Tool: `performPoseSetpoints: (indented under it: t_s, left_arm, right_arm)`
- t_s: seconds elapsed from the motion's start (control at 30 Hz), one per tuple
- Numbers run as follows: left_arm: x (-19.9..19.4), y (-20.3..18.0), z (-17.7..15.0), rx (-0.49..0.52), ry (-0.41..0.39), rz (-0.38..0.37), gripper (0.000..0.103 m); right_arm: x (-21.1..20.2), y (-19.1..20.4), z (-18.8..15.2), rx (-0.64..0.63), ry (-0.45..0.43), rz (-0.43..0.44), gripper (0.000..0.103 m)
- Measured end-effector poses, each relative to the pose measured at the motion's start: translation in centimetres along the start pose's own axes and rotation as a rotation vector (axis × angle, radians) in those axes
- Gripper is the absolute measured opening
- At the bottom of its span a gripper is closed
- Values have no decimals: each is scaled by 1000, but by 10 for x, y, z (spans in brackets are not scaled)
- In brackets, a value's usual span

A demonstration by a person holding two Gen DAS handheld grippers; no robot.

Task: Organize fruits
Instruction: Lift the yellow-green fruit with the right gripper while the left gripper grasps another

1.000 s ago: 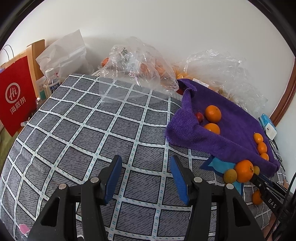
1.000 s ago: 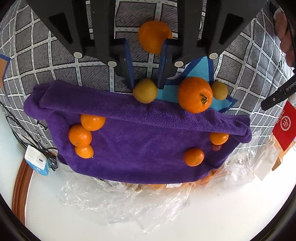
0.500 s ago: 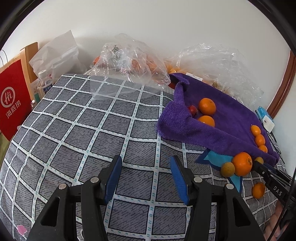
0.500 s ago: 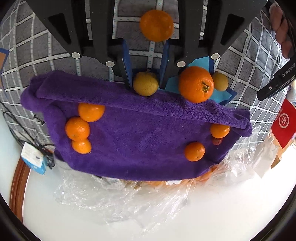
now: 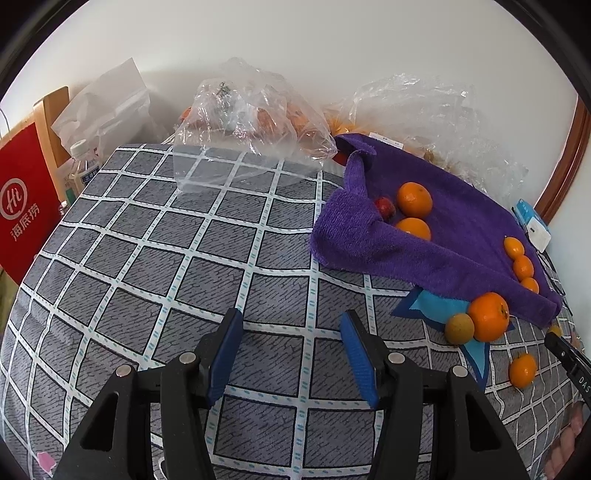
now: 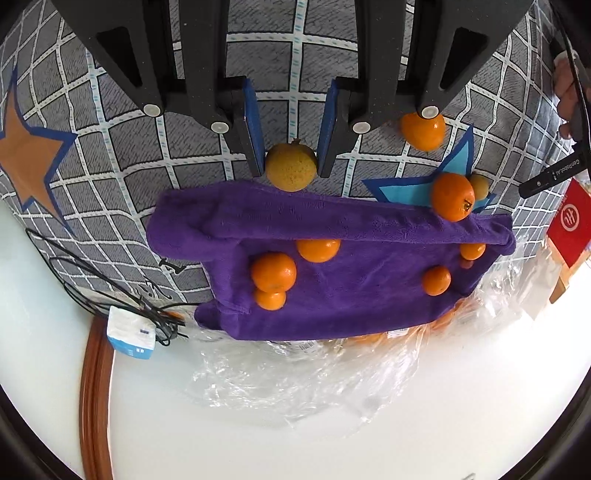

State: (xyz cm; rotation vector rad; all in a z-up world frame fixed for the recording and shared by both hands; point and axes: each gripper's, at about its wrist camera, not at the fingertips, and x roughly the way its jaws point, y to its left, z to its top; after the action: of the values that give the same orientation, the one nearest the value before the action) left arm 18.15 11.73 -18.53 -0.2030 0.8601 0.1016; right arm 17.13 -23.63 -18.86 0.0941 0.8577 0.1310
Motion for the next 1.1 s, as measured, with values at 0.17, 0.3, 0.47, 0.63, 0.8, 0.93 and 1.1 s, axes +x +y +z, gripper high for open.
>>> performPoseSetpoints:
  t_s: [0.17, 0.3, 0.47, 0.63, 0.8, 0.93, 1.1]
  left_arm:
    - [-3, -13, -7, 73, 10, 43, 53]
    - [-12, -32, -12, 130, -6, -23, 53]
    - [-19, -60, -6, 132, 10, -177, 53]
    - [-12, -84, -8, 178, 19, -196, 55]
    - [0, -92, -12, 175, 61, -208, 53]
    - [5, -95, -11, 170, 59, -213, 47]
    - [9, -100, -14, 191, 45, -204, 25]
  right_arm:
    - [5, 6, 4, -22, 40, 16, 28]
    - [-6, 15, 1, -81, 14, 3, 28]
    - [-10, 7, -3, -50, 0, 1, 28]
    - [-11, -5, -3, -12, -29, 8, 29]
    - [-4, -6, -8, -7, -5, 25, 28]
    - [-1, -5, -8, -16, 2, 25, 29]
    - [0, -2, -9, -38, 3, 20, 28]
